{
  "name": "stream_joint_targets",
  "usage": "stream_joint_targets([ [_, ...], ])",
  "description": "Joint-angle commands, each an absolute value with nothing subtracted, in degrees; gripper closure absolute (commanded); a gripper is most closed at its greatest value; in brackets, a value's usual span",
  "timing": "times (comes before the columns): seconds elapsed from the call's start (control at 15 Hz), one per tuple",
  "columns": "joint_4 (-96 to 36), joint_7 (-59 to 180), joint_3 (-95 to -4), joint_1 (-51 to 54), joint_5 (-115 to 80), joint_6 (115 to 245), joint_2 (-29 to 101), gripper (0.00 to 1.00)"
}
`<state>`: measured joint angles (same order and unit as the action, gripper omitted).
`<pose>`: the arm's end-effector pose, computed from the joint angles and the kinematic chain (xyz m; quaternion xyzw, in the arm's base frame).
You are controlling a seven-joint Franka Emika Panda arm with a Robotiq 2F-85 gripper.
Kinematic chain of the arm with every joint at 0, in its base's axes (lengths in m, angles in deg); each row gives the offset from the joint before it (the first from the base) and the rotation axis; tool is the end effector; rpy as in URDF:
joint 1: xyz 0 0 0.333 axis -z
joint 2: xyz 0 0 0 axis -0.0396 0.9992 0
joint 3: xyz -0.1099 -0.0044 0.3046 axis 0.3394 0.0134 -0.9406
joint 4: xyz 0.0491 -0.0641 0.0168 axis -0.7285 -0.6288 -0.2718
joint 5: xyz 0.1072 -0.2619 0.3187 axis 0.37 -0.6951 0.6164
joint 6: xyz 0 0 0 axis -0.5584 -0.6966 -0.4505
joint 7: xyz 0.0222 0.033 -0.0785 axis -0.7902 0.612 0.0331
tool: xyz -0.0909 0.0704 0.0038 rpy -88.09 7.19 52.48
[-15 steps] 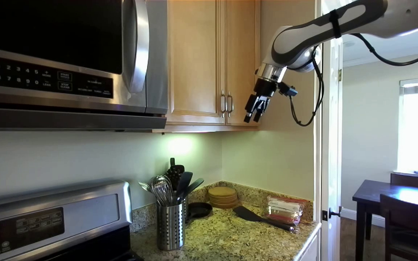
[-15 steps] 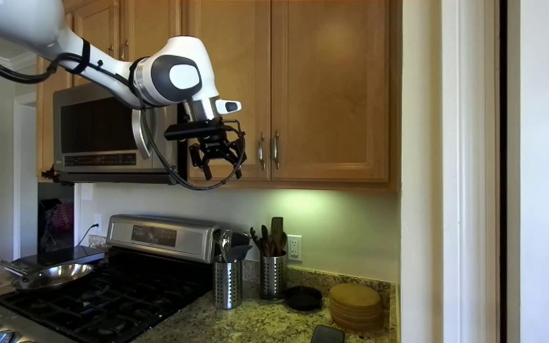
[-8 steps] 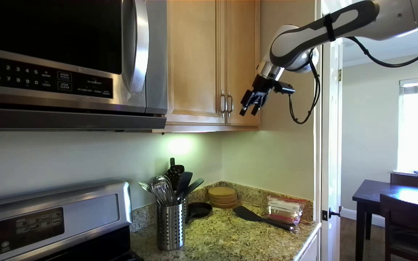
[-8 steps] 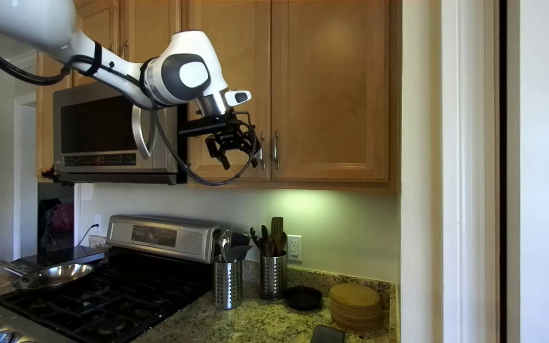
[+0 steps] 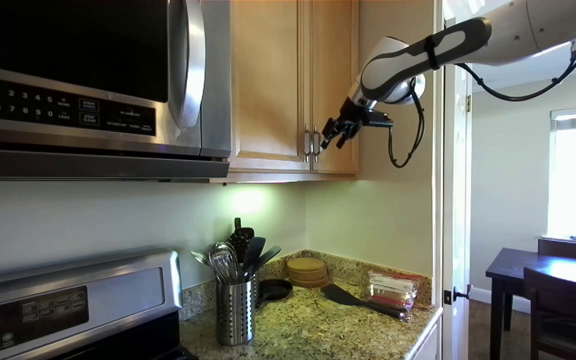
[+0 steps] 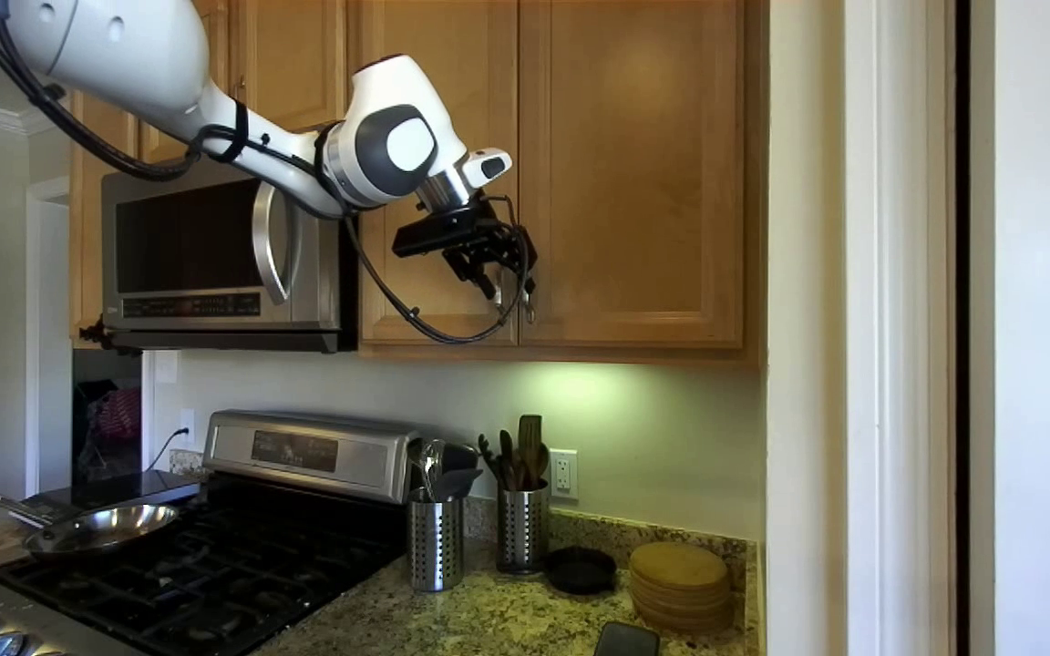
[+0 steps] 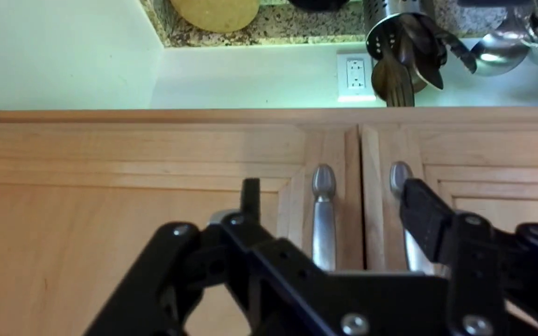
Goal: Open the doors of the top cabinet, get the spice bottle and put it on the table.
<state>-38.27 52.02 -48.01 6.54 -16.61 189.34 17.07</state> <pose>0.6272 -0.1055 0.6673 0.9208 -0.0360 0.3840 0.0576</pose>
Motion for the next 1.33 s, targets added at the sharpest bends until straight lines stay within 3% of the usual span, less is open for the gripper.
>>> stream_joint_targets([
  [0.0, -34.87, 55.10, -47.59, 7.47, -17.57, 193.32, 20.33, 0.52],
  [0.13, -34.12, 55.23, -47.20, 7.74, -17.12, 195.77, 21.81, 0.66],
  [0.2, -33.69, 55.32, -47.04, 7.79, -16.85, 196.25, 22.51, 0.49],
  [0.27, -33.32, 55.30, -46.99, 7.86, -16.32, 196.32, 23.16, 0.25],
  [0.33, -33.02, 55.01, -46.98, 7.93, -15.58, 195.79, 23.51, 0.24],
  [0.6, -31.14, 54.09, -46.71, 8.32, -13.96, 192.33, 23.59, 0.02],
  [1.27, -23.84, 56.07, -47.11, 7.80, -15.58, 183.42, 24.04, 0.00],
])
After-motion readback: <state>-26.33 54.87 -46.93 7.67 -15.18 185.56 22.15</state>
